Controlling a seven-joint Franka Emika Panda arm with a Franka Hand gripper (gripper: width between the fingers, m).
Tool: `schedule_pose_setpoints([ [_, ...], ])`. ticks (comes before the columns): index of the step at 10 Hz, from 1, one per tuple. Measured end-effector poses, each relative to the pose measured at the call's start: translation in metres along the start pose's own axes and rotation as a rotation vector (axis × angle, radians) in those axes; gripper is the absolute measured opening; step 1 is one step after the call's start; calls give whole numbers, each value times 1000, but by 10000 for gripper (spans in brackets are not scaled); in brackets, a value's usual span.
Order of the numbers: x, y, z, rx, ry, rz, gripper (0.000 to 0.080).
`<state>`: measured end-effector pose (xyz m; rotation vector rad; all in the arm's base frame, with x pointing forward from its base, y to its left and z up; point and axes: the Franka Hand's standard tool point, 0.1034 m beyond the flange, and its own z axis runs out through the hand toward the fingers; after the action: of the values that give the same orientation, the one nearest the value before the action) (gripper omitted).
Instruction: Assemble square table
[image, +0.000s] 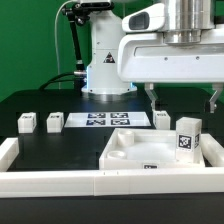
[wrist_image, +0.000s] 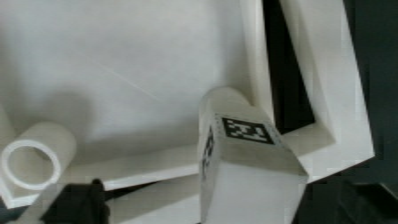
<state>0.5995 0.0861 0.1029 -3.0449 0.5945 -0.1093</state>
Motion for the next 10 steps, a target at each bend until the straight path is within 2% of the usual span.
schedule_pose_setpoints([
  [1,1,1,0,1,7,-33,649],
  [2,6,5,1,9,45,-175,649],
  [4,-4,8,-1,12,37,-309,649],
  [5,-10,15,-1,24,46,-373,649],
  [6,-31,24,-3,31,64,-376,649],
  [10,-50,32,1,26,45,-372,649],
])
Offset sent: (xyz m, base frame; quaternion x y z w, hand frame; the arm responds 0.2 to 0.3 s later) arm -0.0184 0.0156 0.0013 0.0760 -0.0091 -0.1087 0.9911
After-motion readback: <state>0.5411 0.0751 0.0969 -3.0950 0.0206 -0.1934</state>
